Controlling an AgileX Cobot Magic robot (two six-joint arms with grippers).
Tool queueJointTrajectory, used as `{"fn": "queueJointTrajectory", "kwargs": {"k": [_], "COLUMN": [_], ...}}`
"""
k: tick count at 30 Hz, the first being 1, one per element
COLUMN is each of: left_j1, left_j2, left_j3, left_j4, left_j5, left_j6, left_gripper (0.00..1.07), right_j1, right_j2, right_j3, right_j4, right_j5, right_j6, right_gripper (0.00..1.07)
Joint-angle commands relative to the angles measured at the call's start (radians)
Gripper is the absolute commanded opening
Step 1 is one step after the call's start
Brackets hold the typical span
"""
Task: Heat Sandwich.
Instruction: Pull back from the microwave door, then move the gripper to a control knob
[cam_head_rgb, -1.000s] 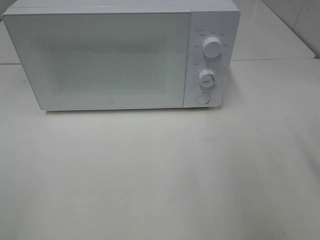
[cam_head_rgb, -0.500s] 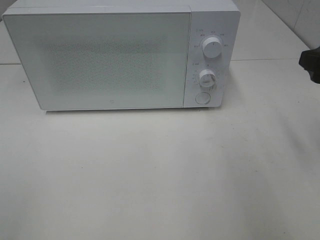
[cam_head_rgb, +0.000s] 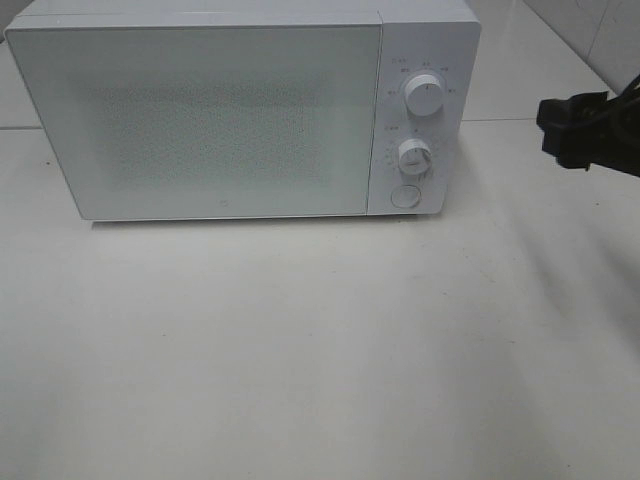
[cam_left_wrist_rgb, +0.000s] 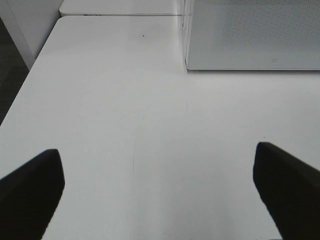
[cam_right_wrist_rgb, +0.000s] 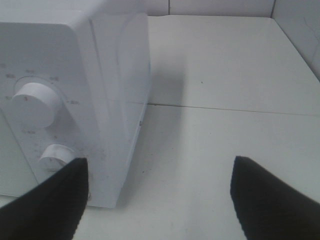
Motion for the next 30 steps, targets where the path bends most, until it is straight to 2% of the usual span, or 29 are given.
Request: {"fn": "queueJointTrajectory", "kwargs": {"k": [1, 3, 5, 8, 10, 13, 25, 30], "left_j1": [-0.005, -0.005, -0.005, -0.005, -0.005, -0.005, -0.005, -0.005], "left_j2": [-0.027, -0.027, -0.027, -0.027, -0.027, -0.027, -0.027, -0.027], "left_j3": [0.001, 0.001, 0.001, 0.001, 0.001, 0.001, 0.001, 0.001], "left_j4": [0.002, 0.002, 0.002, 0.002, 0.002, 0.002, 0.002, 0.002], "left_j5": [-0.005, -0.005, -0.005, -0.005, -0.005, -0.005, -0.005, -0.005], "left_j6": [0.0, 0.0, 0.0, 0.0, 0.0, 0.0, 0.0, 0.0], "left_gripper": [0.97, 0.97, 0.97, 0.97, 0.97, 0.97, 0.97, 0.97], "right_j1": [0.066, 0.115, 0.133, 0.213, 0.23, 0.31, 0.501, 0.548], "right_j2": [0.036, 0.069, 0.079, 0.128, 0.138, 0.186, 0.337, 0.389], "right_j3": [-0.001, -0.001, -0.001, 0.0, 0.0, 0.0, -0.002, -0.003], "right_j4": [0.117, 0.224, 0.252, 0.374, 0.398, 0.491, 0.683, 0.713], "right_j5": [-0.075, -0.113, -0.127, -0.198, -0.215, -0.29, -0.522, -0.586], "right_j6": [-0.12, -0.174, -0.19, -0.262, -0.276, -0.305, -0.309, -0.304], "right_gripper": [0.75, 0.75, 0.75, 0.75, 0.75, 0.75, 0.75, 0.75]}}
